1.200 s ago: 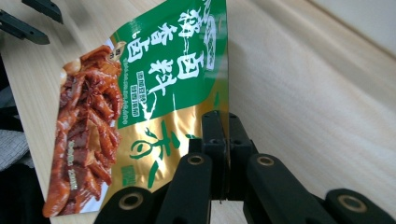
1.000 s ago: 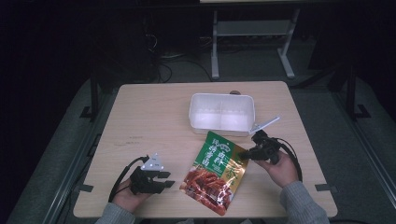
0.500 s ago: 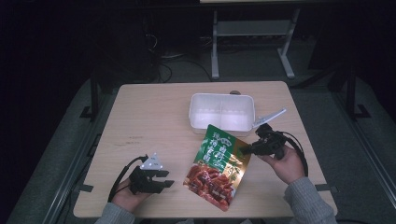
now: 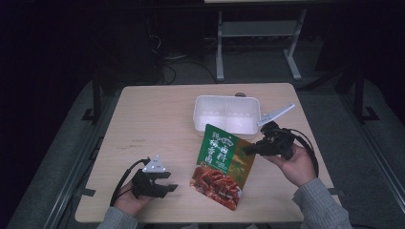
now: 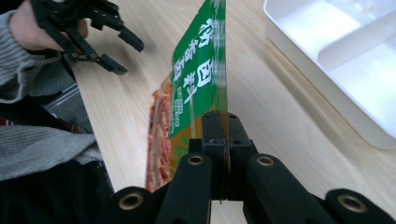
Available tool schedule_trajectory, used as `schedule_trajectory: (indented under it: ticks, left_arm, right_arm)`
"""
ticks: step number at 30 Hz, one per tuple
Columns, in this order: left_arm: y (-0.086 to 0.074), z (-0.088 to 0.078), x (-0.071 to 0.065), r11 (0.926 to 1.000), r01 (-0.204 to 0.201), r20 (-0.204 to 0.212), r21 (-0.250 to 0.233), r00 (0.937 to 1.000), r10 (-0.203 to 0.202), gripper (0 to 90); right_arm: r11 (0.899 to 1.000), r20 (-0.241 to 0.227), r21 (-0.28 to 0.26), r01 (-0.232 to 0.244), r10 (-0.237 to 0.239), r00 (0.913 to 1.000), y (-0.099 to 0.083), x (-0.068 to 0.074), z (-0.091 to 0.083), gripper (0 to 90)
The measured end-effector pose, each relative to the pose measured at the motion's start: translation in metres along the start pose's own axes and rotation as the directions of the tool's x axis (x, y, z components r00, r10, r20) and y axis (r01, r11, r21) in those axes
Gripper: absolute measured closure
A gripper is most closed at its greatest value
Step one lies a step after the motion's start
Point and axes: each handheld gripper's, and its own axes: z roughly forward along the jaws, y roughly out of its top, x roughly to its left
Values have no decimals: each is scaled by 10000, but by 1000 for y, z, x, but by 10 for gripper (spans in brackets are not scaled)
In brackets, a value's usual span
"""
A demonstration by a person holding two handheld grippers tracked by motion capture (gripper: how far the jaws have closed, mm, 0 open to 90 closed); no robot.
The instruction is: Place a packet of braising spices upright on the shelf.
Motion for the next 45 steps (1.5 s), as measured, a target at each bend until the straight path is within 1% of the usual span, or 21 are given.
schedule_trajectory:
  ticks: [3, 9, 13, 18, 20, 23, 25, 28, 30, 38, 42, 45]
  left_arm:
    - [-1, 0, 1, 10000, 92, -10, -29, 10000, -92, 427]
    - [-2, 1, 3, 9999, 121, -50, 29, 9999, -121, 403]
    - [-2, 0, 4, 9999, 135, -33, -31, 9999, -135, 399]
    - [-1, 0, 4, 9999, 137, -36, -54, 9999, -137, 397]
    - [-1, 0, 4, 9999, 142, -45, -65, 9999, -142, 398]
    - [-1, -1, 4, 9999, 69, -63, -76, 10000, -70, 399]
    - [-1, -1, 4, 9999, 63, -76, -110, 10000, -64, 399]
    - [-1, -1, 5, 9999, 101, -74, -118, 9999, -102, 399]
    - [-1, -1, 6, 9999, 82, -84, -97, 9999, -83, 399]
    - [-1, 0, 5, 9999, 66, -45, -125, 10000, -67, 399]
    - [-1, 0, 6, 9999, 74, -29, -138, 10000, -74, 398]
    - [-1, 0, 6, 9999, 70, -26, -109, 10000, -71, 396]
  right_arm:
    - [9997, -21, -14, 232, -232, 9997, 5, 7, -7, 900]
    - [9989, -232, -95, 469, -471, 9986, 10, 16, -14, 900]
    - [9982, -304, -125, 594, -597, 9978, 13, 22, -18, 900]
    - [9961, -216, -151, 870, -873, 9959, 18, 33, -26, 900]
    - [9948, -267, -146, 1008, -1011, 9945, 20, 39, -29, 900]
    - [9944, -423, -205, 1033, -1041, 9937, 23, 42, -33, 900]
    - [9944, -329, -211, 1034, -1041, 9940, 25, 43, -37, 900]
    - [9954, -235, -303, 906, -913, 9955, 27, 41, -42, 900]
    - [9955, -28, -283, 902, -903, 9959, 29, 39, -46, 900]
    - [9966, 403, -276, 771, -759, 9963, 37, 31, -57, 900]
    - [9965, 439, -390, 735, -718, 9965, 40, 29, -61, 900]
    - [9967, 564, -364, 722, -701, 9959, 42, 28, -63, 900]
